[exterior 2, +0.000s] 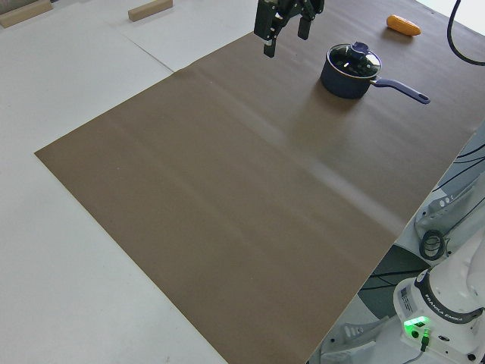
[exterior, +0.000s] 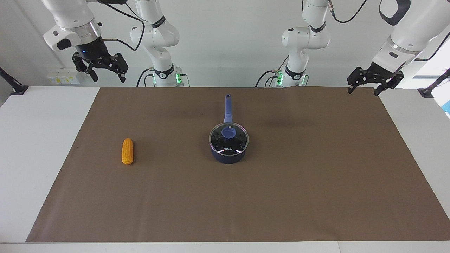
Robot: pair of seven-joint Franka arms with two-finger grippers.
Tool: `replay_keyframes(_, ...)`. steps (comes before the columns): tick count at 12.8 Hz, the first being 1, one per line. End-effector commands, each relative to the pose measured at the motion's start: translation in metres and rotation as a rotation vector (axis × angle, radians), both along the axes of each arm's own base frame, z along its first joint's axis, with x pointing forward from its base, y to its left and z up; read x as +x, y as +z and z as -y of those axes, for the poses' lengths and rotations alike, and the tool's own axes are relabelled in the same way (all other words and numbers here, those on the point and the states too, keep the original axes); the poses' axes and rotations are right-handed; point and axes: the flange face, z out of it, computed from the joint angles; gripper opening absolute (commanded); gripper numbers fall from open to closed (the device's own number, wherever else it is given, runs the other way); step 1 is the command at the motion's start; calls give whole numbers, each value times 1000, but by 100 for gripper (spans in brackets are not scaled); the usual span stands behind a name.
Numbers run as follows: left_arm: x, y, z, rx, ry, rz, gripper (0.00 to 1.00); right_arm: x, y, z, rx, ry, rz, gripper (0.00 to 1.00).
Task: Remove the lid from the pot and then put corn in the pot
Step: 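Reach the left gripper toward the glass lid on the black pot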
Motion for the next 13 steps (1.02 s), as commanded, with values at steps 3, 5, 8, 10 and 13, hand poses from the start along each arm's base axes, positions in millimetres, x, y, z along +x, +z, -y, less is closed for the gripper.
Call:
replay_keyframes(3, 0, 4, 4, -8, 9, -13, 100, -3, 0, 5, -3, 21, -15, 100)
replay_keyframes(5, 0, 4, 3, -8, 12, -10, 100, -3, 0, 5, -4, 21, -15, 100)
replay_keyframes(8, 0, 3, 4, -10, 12, -10, 100, -3, 0, 5, -4, 21, -15, 100)
replay_keyframes(10, -1, 3, 4, -10, 14, -9, 100, -3, 0, 6, -4, 19, -14, 100)
replay_keyframes(13, 0, 0, 12, -10, -1, -15, 100, -3, 0, 5, -4, 21, -14, 100)
